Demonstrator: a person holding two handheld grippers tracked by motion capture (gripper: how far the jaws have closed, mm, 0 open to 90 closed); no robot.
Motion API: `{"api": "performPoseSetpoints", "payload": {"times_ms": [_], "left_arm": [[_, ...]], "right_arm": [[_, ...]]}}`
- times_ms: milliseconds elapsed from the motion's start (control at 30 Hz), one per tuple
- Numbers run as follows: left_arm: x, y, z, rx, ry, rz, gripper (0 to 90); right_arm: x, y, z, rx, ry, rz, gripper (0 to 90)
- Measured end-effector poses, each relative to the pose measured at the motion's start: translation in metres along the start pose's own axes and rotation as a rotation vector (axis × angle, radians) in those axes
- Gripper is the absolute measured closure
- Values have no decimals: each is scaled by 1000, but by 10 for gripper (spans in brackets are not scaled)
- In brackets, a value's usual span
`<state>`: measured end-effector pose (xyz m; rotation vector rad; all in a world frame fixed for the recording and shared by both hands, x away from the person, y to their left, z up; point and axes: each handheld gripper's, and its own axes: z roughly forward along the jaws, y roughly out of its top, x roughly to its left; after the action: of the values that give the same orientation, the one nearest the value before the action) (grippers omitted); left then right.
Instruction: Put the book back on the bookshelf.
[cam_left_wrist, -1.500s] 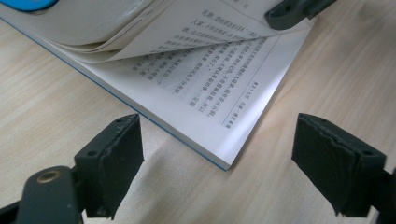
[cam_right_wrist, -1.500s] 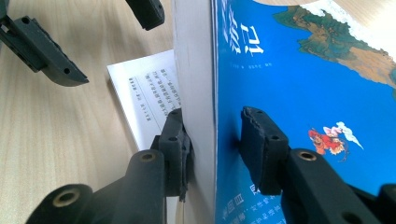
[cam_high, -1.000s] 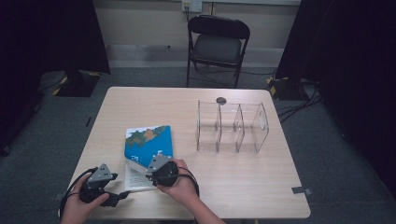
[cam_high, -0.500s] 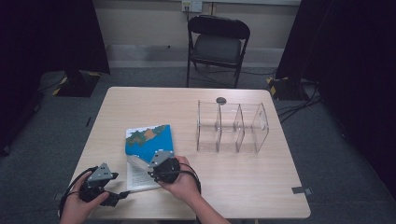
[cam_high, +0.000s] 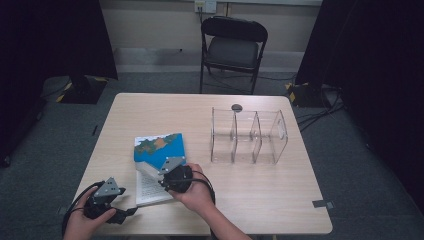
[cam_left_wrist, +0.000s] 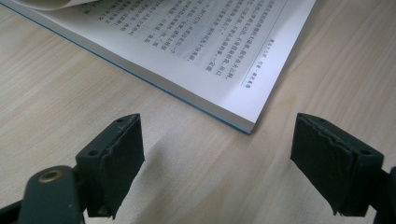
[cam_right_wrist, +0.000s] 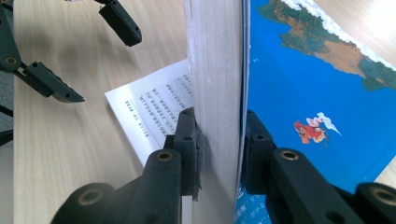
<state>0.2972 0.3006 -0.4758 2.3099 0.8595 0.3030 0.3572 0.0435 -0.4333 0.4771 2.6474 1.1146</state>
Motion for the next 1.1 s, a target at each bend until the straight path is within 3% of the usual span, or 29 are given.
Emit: {"api": "performPoseSetpoints", "payload": {"times_ms": [100,133,233,300,367,733,1033,1100], "left_arm": [[-3,-2,3,-26,-7,-37,169],[-2,-2,2,-14,5,-14,169],[-2,-2,3,-14,3,-13,168],[-4,-3,5,-32,-10,-46,169],[-3,-2,4,-14,-12,-19,169],[-3,-3,4,-7,-10,-1,166],[-6,-4,8,-8,-13,3,163],[-8,-5,8,-33,-15,-13,163]], "right_arm": [[-1,1,-1,-5,0,5,729],[-2,2,-2,-2,1,11,730],[-2,3,-4,-7,-3,13,732],[-4,5,-6,-8,1,17,734],[-5,7,-7,-3,0,25,736],[-10,17,-13,7,1,35,740],[-15,25,-17,18,1,49,742],[-15,27,-17,21,3,57,742]]}}
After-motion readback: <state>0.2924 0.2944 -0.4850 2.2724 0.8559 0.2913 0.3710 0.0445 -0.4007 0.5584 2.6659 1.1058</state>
